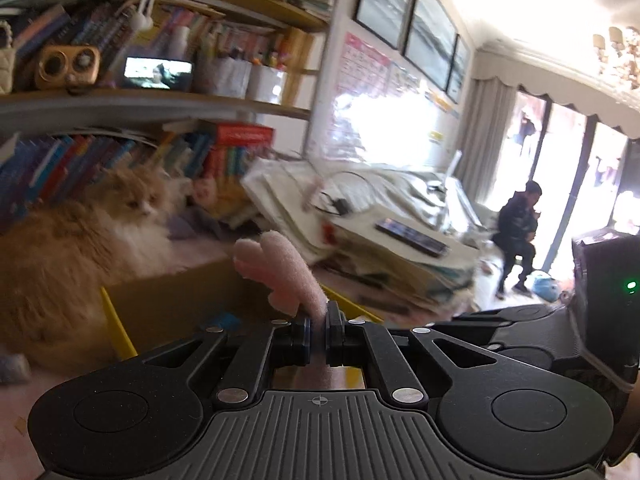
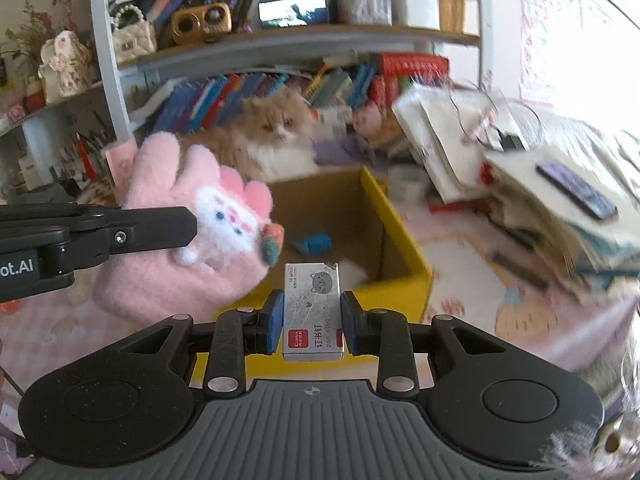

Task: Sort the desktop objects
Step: 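Lift and carry the glove and small box toward the yellow box, then lower both items into the yellow box and open both grippers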

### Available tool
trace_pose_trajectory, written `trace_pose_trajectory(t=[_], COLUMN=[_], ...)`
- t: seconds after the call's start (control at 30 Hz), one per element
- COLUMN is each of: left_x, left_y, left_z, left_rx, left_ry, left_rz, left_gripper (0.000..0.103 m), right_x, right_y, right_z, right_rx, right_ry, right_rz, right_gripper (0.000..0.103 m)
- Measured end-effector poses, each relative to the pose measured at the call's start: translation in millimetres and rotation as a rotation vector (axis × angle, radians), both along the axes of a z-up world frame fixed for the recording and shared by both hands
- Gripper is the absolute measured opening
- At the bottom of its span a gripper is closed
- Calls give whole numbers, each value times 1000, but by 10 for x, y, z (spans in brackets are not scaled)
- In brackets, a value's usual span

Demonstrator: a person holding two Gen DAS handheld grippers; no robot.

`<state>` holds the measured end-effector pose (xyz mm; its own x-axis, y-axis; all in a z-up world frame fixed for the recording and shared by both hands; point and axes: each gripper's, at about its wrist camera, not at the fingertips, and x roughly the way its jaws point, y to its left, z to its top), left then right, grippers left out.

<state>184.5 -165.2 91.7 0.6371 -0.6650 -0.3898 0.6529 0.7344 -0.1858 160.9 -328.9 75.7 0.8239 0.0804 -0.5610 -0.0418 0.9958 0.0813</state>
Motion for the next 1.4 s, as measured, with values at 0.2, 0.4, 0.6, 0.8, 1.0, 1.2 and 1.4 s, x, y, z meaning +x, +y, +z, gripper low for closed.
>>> trace_pose_trajectory(t=[0.2,0.4,0.6,0.8,1.0,1.2,1.4], left_x=[367,610,733,787,776,743,660], left_y=[-105,-246,-305,-331,-376,-418,-381], left_z=[-108,-407,-627,-728,-789,-782,-674], left_rx=[64,183,249,271,288,307,292], left_ry=[9,66,121,156,170,155,102], left_rz=[74,103,113,130,137,156,209], left_gripper=[5,5,5,5,6,11,35], right_x=[461,886,1156,1300,1358,1330,1253], right_y=[-69,-79,-36,-9,-20,-45,-90], right_z=[21,-213,-434,-586,-682,-684,-612], right_rx=[-36,-75,-113,-128,-126,-117,-96], right_ry=[-33,40,100,156,192,190,162], right_rz=[73,153,225,279,295,291,276], right_gripper=[27,27,27,27,28,28,30])
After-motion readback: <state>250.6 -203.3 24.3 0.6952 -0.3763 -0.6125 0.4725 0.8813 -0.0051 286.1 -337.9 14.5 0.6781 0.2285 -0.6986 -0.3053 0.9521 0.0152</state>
